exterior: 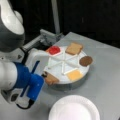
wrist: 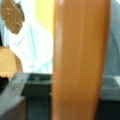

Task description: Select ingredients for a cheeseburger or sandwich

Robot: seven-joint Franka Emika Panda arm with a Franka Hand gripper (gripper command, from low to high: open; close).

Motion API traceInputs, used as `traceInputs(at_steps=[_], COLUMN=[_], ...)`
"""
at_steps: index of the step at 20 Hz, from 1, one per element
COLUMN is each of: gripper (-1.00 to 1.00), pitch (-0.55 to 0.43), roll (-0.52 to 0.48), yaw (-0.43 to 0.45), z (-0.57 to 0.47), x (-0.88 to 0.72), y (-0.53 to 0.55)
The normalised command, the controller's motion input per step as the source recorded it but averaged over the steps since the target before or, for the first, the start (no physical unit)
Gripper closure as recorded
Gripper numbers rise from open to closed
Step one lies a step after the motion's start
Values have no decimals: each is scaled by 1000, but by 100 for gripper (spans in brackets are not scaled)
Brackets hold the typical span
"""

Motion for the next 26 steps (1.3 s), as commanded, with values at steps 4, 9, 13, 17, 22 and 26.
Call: traceInputs(at_steps=[4,9,13,17,22,26], gripper=[100,100,100,100,100,100], pitch=[9,-55,-24,21,56,-15], roll=[-222,-168,-100,-7,79,123], yaw=[226,338,385,343,235,184], z=[-51,-179,-225,-217,-135,-171], x=[325,527,652,621,413,318], y=[-109,-151,-227,-280,-302,-287])
